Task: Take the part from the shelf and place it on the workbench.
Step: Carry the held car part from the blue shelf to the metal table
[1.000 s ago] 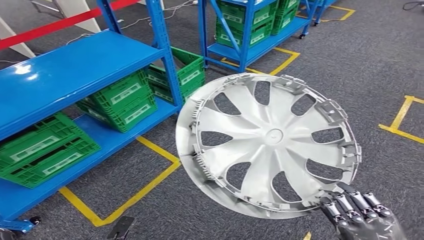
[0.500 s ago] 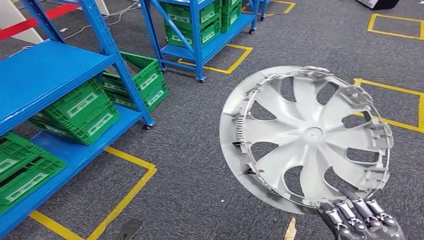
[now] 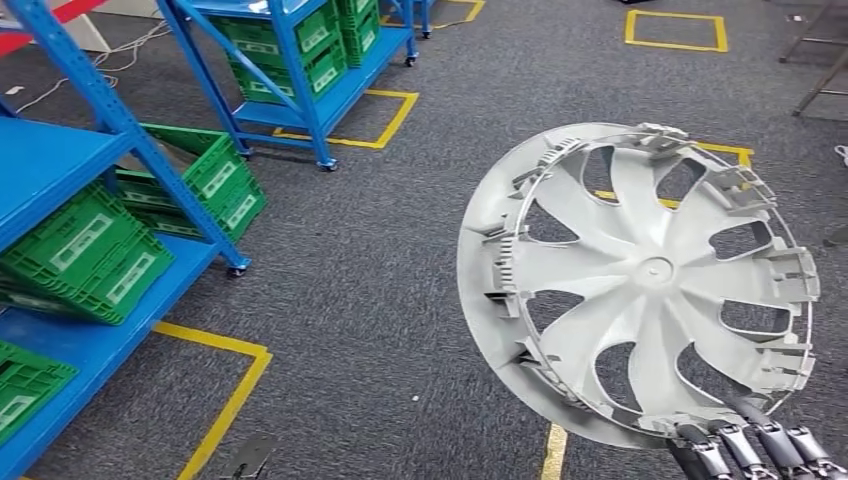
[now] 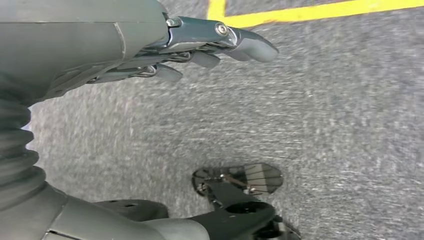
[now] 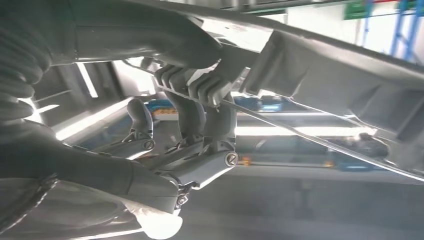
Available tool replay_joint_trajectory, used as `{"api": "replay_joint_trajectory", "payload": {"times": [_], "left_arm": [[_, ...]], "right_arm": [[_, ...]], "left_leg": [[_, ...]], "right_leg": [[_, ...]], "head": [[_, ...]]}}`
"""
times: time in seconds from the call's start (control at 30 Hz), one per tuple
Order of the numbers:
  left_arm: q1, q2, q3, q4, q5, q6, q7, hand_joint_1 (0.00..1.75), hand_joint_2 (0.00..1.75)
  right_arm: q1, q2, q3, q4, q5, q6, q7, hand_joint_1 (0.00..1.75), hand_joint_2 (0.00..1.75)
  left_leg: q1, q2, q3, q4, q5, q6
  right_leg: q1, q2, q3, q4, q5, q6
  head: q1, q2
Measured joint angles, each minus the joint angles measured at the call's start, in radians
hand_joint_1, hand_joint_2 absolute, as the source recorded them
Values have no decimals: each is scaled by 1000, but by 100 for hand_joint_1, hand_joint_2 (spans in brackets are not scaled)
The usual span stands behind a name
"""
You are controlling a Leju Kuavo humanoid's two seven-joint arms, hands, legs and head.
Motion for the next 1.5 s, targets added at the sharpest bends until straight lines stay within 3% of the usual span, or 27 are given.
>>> {"api": "replay_joint_trajectory", "payload": {"times": [0.03,0.1,0.17,0.23,0.27,0.33,0.4,0.47,0.53,0.57,0.63,0.7,0.77,0.8,0.87,0.9,0.97,1.0,1.07,1.13,1.2,1.27,1.3,1.37,1.4,1.43,1.5], "left_arm": [[-5,-1,-1,0,-4,2,0,0,175],[-12,-3,-2,0,-11,5,0,0,175],[-15,-2,-3,0,-10,4,6,0,175],[-14,1,-2,0,-4,0,16,0,175],[-14,3,-2,0,-2,-1,19,0,175],[-14,8,-2,0,-1,0,24,0,175],[-15,15,-2,0,-4,5,30,0,175],[-15,20,-2,0,-8,12,39,0,175],[-17,20,-3,0,-11,17,43,0,175],[-19,20,-3,0,-13,20,45,0,175],[-24,20,-3,-1,-9,23,47,0,175],[-28,20,2,-1,14,16,46,0,175],[-31,16,14,-1,40,5,49,0,175],[-34,13,19,-1,47,1,53,0,175],[-39,2,24,-1,49,-5,64,0,175],[-41,-3,25,-1,49,-9,69,0,175],[-42,-14,31,-1,64,-20,79,0,175],[-42,-18,39,-1,81,-25,82,0,175],[-43,-23,61,-1,117,-30,84,0,175],[-42,-20,81,-1,142,-30,82,0,175],[-38,-14,101,-1,160,-31,81,0,175],[-32,-8,120,-1,176,-34,80,0,175],[-29,-5,128,-1,181,-35,79,0,175],[-29,-2,140,-1,186,-36,78,0,175],[-30,-1,145,-1,188,-37,76,0,175],[-31,1,149,-1,190,-39,74,0,175],[-32,2,153,-1,191,-47,67,0,175]], "right_arm": [[-2,3,0,-1,0,0,0,175,175],[-10,8,-1,-2,0,0,5,175,175],[-32,10,5,0,0,0,11,175,175],[-53,12,15,8,0,0,4,175,175],[-58,13,21,12,0,0,-2,175,175],[-63,16,28,17,0,0,-7,175,175],[-65,18,33,19,0,0,-8,175,175],[-68,20,39,19,0,0,-7,175,175],[-69,21,45,19,0,0,-6,175,175],[-68,21,47,19,0,0,-3,175,175],[-71,21,52,20,0,0,10,175,175],[-75,16,66,22,0,0,34,175,175],[-72,2,83,25,0,0,52,175,175],[-68,-6,87,26,0,0,54,175,175],[-59,-24,89,26,1,0,49,175,175],[-55,-33,88,25,1,0,44,175,175],[-47,-50,85,23,1,0,38,175,175],[-43,-58,83,22,0,0,35,175,175],[-30,-70,80,21,1,0,29,175,175],[-21,-77,76,18,1,0,20,175,175],[-16,-80,74,16,1,0,18,175,175],[-11,-84,72,16,1,0,20,175,175],[-9,-86,71,16,1,0,21,175,175],[-6,-90,70,16,1,0,21,175,175],[-6,-91,69,16,1,0,23,175,175],[-5,-94,69,16,1,0,26,175,175],[-1,-100,68,16,1,0,35,175,175]], "left_leg": [[2,6,1,0,-2,-5],[7,-25,-6,27,-25,-15],[11,-84,-49,129,-84,-19],[11,-109,-109,255,-131,-18],[11,-113,-125,283,-130,-17],[11,-121,-109,231,-74,-11],[13,-161,-59,104,-3,-2],[13,-192,-30,29,17,2],[12,-182,-26,16,14,6],[12,-170,-25,11,18,11],[15,-144,-24,0,26,21],[13,-117,-25,-2,27,25],[10,-88,-26,-2,26,26],[10,-75,-26,-1,25,26],[10,-50,-22,-1,21,24],[8,-40,-19,0,18,21],[3,-21,-15,2,13,11],[1,-11,-13,2,11,7],[3,3,-9,4,6,-1],[7,-35,-21,43,-26,-10],[11,-92,-71,161,-90,-15],[11,-111,-125,274,-127,-15],[11,-113,-133,284,-116,-13],[11,-128,-100,196,-46,-7],[12,-152,-72,129,-13,-4],[13,-175,-49,71,9,-1],[13,-200,-30,20,17,1]], "right_leg": [[0,11,-2,0,2,-7],[-1,32,-4,-4,7,-20],[-2,55,-3,-6,10,-29],[0,84,-4,-6,11,-34],[1,99,-4,-6,12,-35],[3,128,-2,-4,12,-35],[3,154,-3,-1,13,-33],[2,177,-11,3,16,-24],[-1,199,-23,0,22,-11],[-2,192,-29,3,21,-6],[1,143,-59,54,-10,2],[1,89,-115,174,-72,7],[-2,74,-160,271,-105,13],[-3,70,-159,274,-96,15],[-3,47,-95,164,-36,15],[2,21,-54,92,-14,11],[9,-13,-2,3,5,-2],[13,-14,1,-5,3,-9],[12,13,0,-9,9,-21],[6,36,2,-15,14,-31],[5,61,3,-16,16,-37],[7,91,2,-15,17,-40],[8,107,3,-14,17,-40],[8,137,4,-11,17,-40],[8,150,3,-9,17,-38],[8,163,-1,-5,17,-36],[4,186,-11,-1,20,-25]], "head": [[-1,0],[-3,0],[-6,0],[-7,0],[-7,0],[-7,0],[-6,0],[-6,0],[-6,0],[-6,0],[-2,0],[1,0],[1,0],[1,0],[1,0],[2,0],[1,0],[1,0],[0,0],[-2,0],[-6,0],[-7,0],[-7,0],[-7,0],[-7,0],[-7,0],[-6,0]]}}
